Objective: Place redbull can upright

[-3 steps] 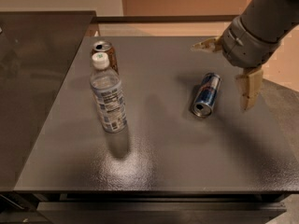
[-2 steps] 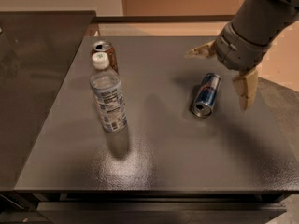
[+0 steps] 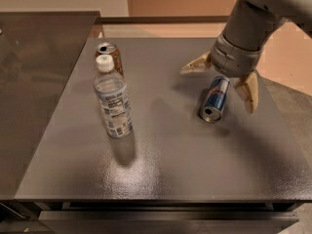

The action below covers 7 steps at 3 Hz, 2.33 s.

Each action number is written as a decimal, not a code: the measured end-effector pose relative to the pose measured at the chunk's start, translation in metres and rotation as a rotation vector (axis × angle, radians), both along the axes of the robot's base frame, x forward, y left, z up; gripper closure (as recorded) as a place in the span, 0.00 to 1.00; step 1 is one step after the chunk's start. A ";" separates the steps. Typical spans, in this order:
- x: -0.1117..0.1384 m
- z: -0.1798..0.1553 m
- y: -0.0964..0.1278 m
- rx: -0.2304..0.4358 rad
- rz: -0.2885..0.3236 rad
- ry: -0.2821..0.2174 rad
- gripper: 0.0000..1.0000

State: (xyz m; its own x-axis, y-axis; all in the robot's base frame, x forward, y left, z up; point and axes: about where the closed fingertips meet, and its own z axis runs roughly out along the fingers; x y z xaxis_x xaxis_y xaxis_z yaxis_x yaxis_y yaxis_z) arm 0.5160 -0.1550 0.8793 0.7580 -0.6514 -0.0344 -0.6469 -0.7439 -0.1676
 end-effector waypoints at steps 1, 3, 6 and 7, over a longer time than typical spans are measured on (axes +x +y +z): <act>0.003 -0.013 0.003 -0.033 0.068 0.039 0.00; 0.005 -0.031 0.009 -0.025 0.102 0.089 0.15; 0.001 -0.035 0.004 -0.021 0.052 0.097 0.84; 0.004 -0.016 0.007 0.040 -0.036 0.087 1.00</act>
Offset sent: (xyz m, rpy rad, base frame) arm 0.0001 0.0046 -0.0305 -0.0437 0.1430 0.1276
